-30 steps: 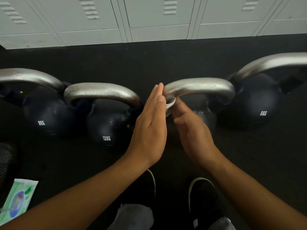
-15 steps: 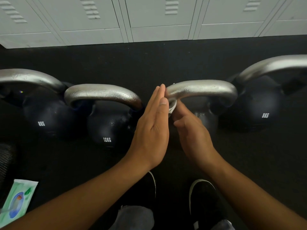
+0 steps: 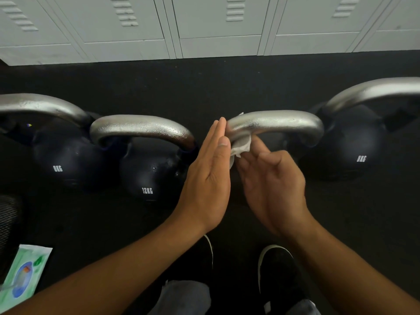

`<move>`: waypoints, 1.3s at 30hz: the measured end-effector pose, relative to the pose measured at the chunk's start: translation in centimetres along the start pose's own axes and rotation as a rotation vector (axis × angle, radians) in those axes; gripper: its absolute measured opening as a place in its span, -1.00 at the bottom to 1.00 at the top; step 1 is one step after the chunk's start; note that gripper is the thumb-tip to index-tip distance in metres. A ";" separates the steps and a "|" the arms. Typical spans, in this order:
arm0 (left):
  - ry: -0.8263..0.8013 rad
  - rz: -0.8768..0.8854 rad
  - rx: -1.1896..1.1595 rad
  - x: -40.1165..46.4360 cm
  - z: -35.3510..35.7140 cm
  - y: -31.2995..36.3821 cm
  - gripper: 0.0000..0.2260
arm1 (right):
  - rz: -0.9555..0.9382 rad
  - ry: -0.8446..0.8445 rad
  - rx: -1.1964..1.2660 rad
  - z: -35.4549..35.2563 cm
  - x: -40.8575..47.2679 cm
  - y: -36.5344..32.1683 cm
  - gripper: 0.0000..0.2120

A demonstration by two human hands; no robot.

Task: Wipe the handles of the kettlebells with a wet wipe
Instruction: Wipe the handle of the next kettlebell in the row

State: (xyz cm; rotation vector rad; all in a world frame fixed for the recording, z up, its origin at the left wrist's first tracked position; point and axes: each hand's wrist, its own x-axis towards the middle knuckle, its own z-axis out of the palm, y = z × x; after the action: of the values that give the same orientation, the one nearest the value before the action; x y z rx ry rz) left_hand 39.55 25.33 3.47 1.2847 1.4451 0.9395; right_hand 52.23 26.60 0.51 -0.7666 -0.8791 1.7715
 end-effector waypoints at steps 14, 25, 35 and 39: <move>-0.005 0.008 0.065 -0.1 0.5 -0.2 -0.54 | 0.114 0.169 0.260 -0.6 0.4 -1.7 -0.33; -0.001 0.138 0.173 0.0 1.1 0.1 -0.46 | 0.096 0.240 0.455 0.0 1.4 -2.6 -0.33; -0.023 0.213 0.292 0.5 0.4 -0.3 -0.50 | 0.078 0.218 0.566 -0.2 -0.4 -2.6 -0.36; -0.028 0.220 0.308 0.4 0.7 -0.4 -0.43 | 0.075 0.213 0.624 0.0 0.9 -3.3 -0.32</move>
State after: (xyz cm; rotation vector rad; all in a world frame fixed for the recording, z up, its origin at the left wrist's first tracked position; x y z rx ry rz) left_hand 40.16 25.64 2.84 1.7048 1.4882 0.8584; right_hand 53.47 28.29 3.16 -0.5589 -0.1310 1.8420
